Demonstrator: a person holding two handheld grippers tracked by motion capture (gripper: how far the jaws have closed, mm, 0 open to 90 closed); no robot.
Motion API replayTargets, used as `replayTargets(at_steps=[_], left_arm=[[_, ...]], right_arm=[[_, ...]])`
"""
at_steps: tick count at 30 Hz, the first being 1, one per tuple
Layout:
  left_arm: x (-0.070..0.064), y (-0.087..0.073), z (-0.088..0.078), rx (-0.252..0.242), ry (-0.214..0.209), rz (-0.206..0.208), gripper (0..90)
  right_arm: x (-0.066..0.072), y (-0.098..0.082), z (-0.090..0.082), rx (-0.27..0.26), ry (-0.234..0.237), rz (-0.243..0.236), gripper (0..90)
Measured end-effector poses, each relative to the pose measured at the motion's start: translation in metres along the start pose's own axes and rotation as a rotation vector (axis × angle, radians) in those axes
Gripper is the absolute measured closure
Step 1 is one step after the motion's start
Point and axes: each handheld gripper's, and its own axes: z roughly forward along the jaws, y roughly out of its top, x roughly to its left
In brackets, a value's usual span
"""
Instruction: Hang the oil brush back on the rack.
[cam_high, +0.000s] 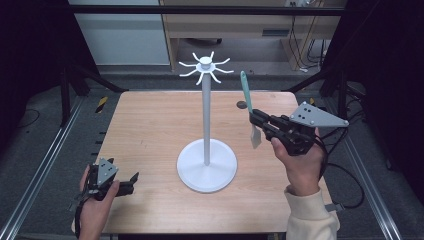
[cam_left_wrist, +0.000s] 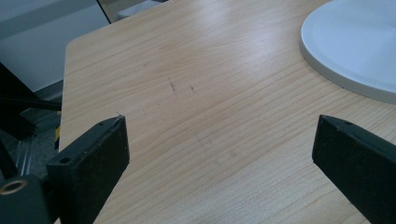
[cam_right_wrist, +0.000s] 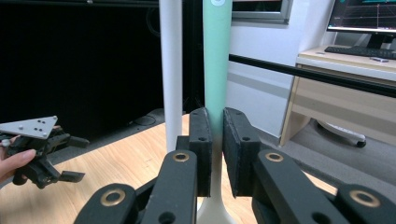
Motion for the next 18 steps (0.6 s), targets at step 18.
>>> replayTargets(at_steps=[18], left_arm=[[-0.0007, 0.0000, 0.0006, 0.005, -0.002, 0.002, 3.5]], right_arm=[[-0.0044, 0.0037, 0.0092, -0.011, 0.026, 0.012, 82.3]])
